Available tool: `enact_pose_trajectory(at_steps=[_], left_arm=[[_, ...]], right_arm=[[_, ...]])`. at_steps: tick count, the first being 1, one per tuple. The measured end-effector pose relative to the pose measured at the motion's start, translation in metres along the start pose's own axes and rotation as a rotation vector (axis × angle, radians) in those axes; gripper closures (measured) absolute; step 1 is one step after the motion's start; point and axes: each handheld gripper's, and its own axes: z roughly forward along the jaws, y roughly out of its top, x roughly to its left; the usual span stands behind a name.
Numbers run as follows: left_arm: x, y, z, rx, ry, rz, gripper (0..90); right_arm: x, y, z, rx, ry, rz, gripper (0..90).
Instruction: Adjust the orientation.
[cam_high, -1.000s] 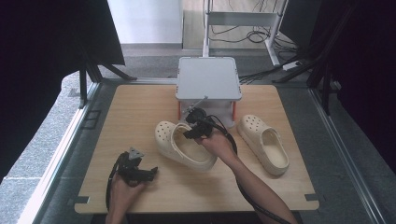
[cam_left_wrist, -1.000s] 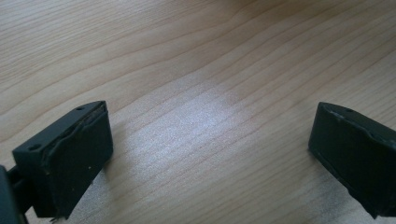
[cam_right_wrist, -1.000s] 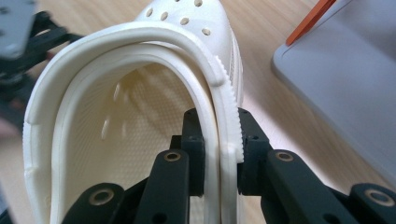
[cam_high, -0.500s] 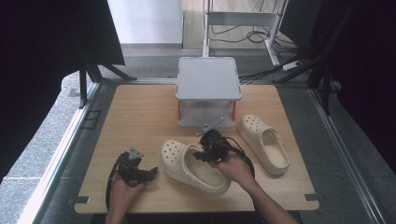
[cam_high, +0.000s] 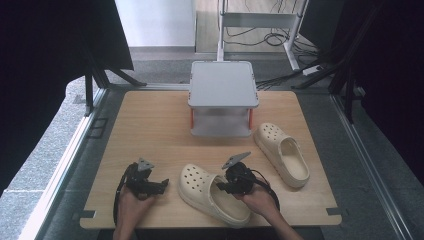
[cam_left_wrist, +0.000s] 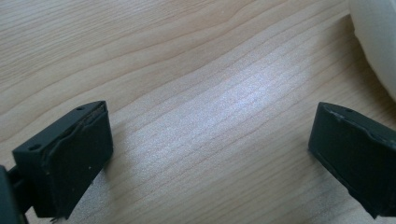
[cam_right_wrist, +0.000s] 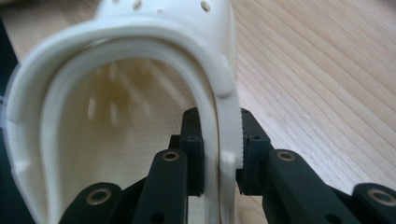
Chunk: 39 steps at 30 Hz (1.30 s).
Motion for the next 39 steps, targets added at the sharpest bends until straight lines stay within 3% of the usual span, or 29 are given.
enact_pose_trajectory(at_steps=[2,6,11,15,18,20,25,28,39], left_arm=[[0.0,0.0,0.0,0.0,0.0,0.0,0.0],[0.0,0.0,0.0,0.001,0.0,0.001,0.0],[0.0,0.0,0.0,0.001,0.0,0.001,0.0],[0.0,0.0,0.0,0.0,0.0,-0.001,0.0],[0.0,0.0,0.0,0.001,0.0,0.001,0.0],[0.0,0.0,0.0,0.0,0.0,0.0,0.0],[0.0,0.0,0.0,0.0,0.0,0.0,0.0],[0.0,0.0,0.0,0.0,0.0,-0.001,0.0],[0.0,0.0,0.0,0.0,0.001,0.001,0.0]], right_arm=[[-0.003,0.0,-0.001,-0.005,0.03,0.004,72.2],[-0.001,0.004,-0.007,0.009,0.033,-0.045,51.7],[-0.009,0.009,-0.025,-0.023,0.007,-0.057,31.8],[-0.019,0.009,-0.039,-0.054,0.006,-0.036,17.4],[-0.026,0.007,-0.047,-0.072,-0.028,-0.028,10.6],[-0.03,0.006,-0.052,-0.089,-0.055,-0.027,1.3],[-0.042,0.002,-0.063,-0.113,-0.084,-0.036,0.0],[-0.049,-0.001,-0.07,-0.139,-0.09,-0.014,0.0],[-0.073,-0.022,-0.093,-0.095,-0.16,0.054,1.4]])
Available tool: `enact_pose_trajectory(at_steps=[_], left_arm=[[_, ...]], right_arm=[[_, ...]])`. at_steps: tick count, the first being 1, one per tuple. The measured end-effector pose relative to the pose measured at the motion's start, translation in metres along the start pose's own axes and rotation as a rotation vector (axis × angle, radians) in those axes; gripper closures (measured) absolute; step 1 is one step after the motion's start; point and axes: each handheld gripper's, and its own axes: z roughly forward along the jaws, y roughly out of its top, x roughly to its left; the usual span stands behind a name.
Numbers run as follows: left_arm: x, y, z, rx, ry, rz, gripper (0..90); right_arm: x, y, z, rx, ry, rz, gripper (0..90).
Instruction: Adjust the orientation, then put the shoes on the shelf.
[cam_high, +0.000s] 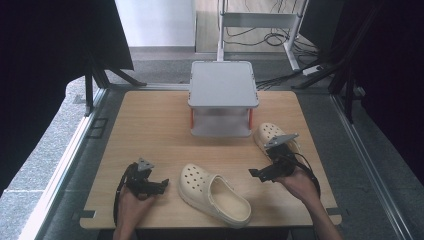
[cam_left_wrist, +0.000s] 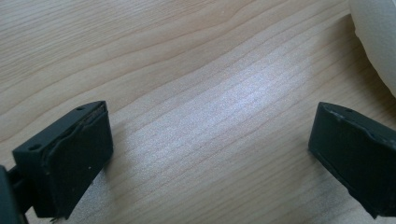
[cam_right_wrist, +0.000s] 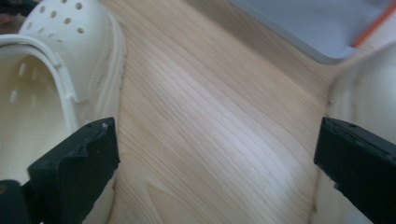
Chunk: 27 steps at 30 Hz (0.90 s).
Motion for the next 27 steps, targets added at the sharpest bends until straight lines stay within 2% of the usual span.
enact_pose_trajectory(at_steps=[2,6,11,16,21,27], left_arm=[[0.0,0.0,0.0,0.0,0.0,0.0,0.0],[0.0,0.0,0.0,0.0,0.0,0.0,0.0],[0.0,0.0,0.0,0.001,0.0,0.001,0.0],[0.0,0.0,0.0,0.0,0.0,-0.002,0.0],[0.0,0.0,0.0,0.001,0.0,0.001,0.0],[0.0,0.0,0.0,0.001,0.0,0.0,0.0]], right_arm=[[-0.004,-0.003,-0.006,0.003,-0.01,0.023,6.2],[-0.011,-0.007,-0.017,0.009,-0.042,0.037,8.8],[-0.03,-0.012,-0.028,0.015,-0.095,0.089,14.1],[-0.05,-0.017,-0.023,0.04,-0.15,0.136,22.7],[-0.067,-0.021,-0.013,0.055,-0.153,0.148,36.3],[-0.083,-0.021,0.003,0.052,-0.151,0.158,46.2]])
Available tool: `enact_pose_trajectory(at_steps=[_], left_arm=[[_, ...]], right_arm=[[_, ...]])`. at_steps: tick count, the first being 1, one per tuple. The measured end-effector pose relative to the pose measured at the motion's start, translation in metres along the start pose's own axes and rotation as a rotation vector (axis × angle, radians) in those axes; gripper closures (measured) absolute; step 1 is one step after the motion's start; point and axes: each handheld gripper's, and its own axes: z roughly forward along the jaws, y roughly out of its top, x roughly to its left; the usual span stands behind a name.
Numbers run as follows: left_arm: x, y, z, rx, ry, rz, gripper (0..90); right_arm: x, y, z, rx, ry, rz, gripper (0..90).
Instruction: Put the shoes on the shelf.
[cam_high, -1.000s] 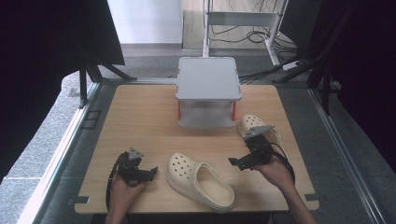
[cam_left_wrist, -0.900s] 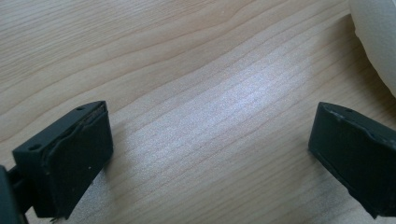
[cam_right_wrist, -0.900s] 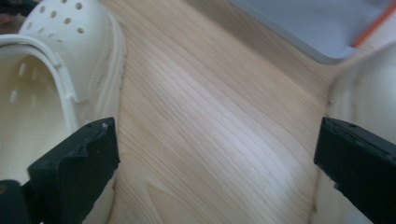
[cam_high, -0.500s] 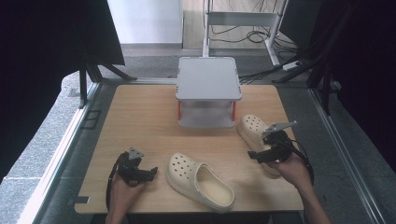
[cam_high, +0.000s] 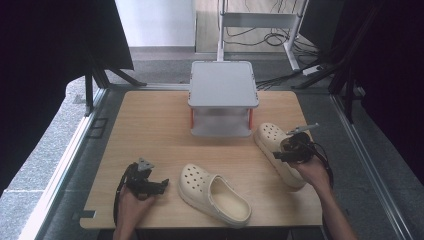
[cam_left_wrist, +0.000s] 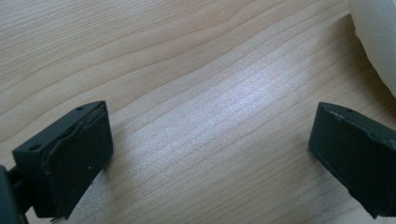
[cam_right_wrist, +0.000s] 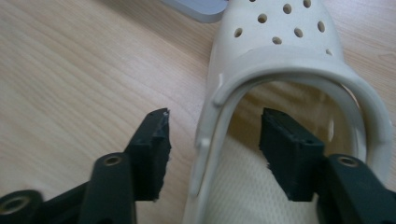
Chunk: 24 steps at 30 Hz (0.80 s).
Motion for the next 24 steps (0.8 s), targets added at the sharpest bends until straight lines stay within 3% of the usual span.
enact_pose_trajectory(at_steps=[5,9,14,19,24], left_arm=[[0.0,0.0,0.0,-0.001,0.0,0.0,0.0],[0.0,0.0,0.0,-0.001,0.0,0.0,0.0],[0.0,0.0,0.0,-0.001,0.0,0.0,0.0],[0.0,0.0,0.0,-0.001,0.0,0.0,0.0],[0.0,0.0,0.0,0.0,0.0,0.0,0.0]], right_arm=[[-0.006,0.004,0.012,0.007,0.016,0.004,60.6],[-0.007,0.006,0.016,0.009,0.069,0.024,72.9],[-0.006,0.006,0.014,0.023,0.065,0.067,76.6],[-0.001,0.004,0.009,0.036,0.016,0.046,77.3],[0.004,0.003,-0.005,0.026,0.02,0.044,77.2]])
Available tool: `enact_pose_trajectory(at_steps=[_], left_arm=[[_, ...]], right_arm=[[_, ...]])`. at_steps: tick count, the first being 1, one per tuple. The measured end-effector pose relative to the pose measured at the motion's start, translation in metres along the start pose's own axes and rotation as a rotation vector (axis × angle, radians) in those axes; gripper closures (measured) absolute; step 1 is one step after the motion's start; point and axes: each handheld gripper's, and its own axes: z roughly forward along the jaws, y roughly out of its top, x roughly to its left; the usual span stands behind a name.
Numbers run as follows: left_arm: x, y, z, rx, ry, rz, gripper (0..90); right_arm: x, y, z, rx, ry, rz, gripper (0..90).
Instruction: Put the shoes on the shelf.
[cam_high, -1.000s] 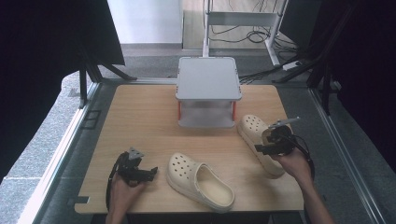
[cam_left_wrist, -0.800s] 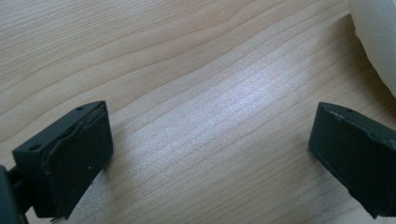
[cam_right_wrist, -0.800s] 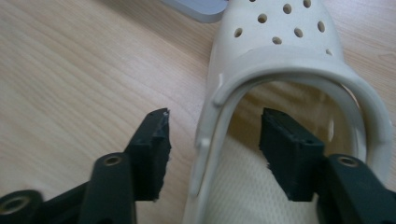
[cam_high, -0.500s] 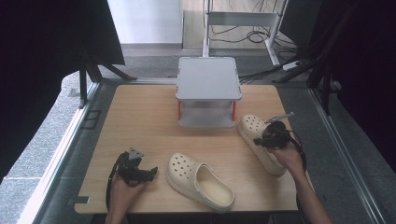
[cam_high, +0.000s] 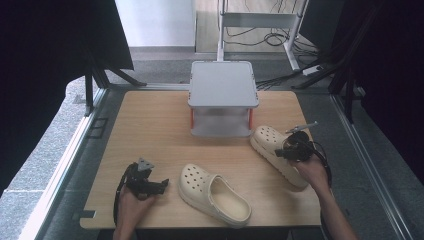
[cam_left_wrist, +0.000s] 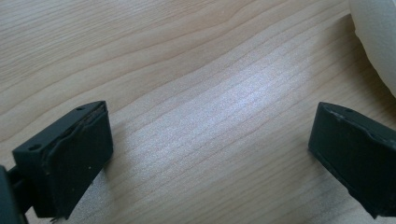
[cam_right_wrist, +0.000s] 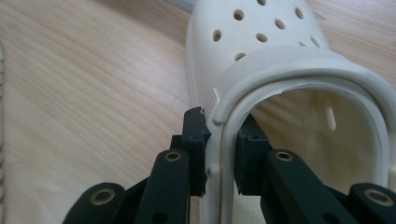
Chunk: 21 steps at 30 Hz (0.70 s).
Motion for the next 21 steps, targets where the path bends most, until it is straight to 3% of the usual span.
enact_pose_trajectory(at_steps=[5,11,21], left_arm=[[0.0,0.0,0.0,0.0,0.0,0.0,0.0],[0.0,0.0,0.0,-0.002,0.001,-0.002,0.0],[0.0,0.0,0.0,-0.002,0.001,0.002,0.0]], right_arm=[[0.013,0.002,-0.016,-0.013,-0.005,-0.024,77.2],[0.034,0.009,-0.031,-0.032,0.027,-0.059,77.1],[0.08,0.025,-0.032,-0.045,0.086,-0.153,76.9]])
